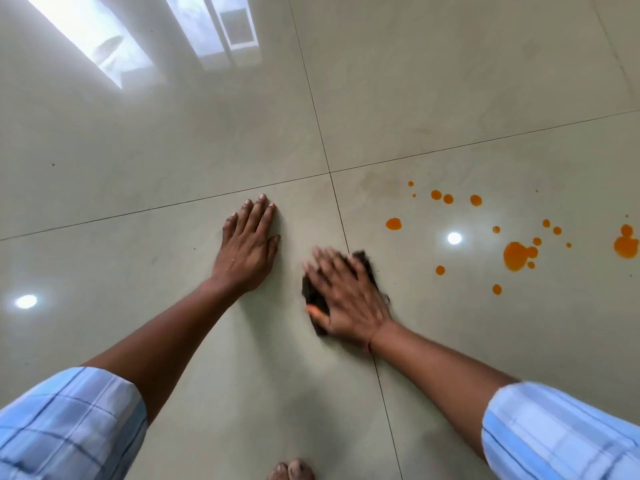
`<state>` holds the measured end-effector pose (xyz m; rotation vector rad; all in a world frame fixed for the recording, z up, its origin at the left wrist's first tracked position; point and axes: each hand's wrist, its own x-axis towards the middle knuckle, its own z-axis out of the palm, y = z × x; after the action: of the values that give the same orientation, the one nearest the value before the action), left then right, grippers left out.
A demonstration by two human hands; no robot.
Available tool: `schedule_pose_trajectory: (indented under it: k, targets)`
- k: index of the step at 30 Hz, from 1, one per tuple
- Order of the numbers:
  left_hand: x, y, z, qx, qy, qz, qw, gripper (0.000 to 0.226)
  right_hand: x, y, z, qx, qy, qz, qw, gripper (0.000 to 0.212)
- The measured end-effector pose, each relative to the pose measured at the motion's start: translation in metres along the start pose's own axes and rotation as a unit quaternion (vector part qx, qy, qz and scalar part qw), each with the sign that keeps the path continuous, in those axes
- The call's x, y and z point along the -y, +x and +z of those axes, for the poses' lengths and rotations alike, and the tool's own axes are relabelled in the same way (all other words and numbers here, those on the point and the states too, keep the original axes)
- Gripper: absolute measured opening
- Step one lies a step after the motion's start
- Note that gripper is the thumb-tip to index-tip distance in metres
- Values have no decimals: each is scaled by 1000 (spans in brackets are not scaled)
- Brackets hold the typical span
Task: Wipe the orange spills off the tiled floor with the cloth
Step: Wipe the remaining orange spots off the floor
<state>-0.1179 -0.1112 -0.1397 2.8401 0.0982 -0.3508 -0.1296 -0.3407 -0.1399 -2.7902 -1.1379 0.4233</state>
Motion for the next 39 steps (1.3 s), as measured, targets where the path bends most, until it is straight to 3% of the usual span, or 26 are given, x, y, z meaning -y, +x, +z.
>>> schedule_pose_trajectory:
  k: [4,10,16,20,23,28,31,34,37,39]
  targets:
    - [3,11,-6,-16,0,7,1000,57,-5,59,-10,-11,0,92,996,77]
    - [-15,45,-26,-23,4,8,1000,58,-12,-59,13,-1,-2,-41,999,78]
    - [-43,71,-18,-16,-8,39,999,57,-28,31,-11,-1,-13,82,997,77]
    - [-50,81,-18,-7,-12,39,999,57,-24,-14,1,-32,-17,39,999,76]
    - [-60,88,-15,1,-33,39,999,56,-48,26,-11,7,-7,13,1000,77]
    - [-73,105,-12,-1,-122,-25,992,51,-135,120,-49,-40,0,208,977,74]
    - [-88,105,-10,23,-90,-49,994,57,-135,85,-42,-55,19,229,972,74]
    - [-104,106,-9,23,-68,-39,997,61,-139,63,-36,-30,12,180,983,74]
    - [-117,114,-4,21,-61,25,998,59,-168,92,-53,-41,16,247,968,72]
    - [-124,123,-5,36,-82,24,996,57,-159,85,-52,-57,28,292,954,71]
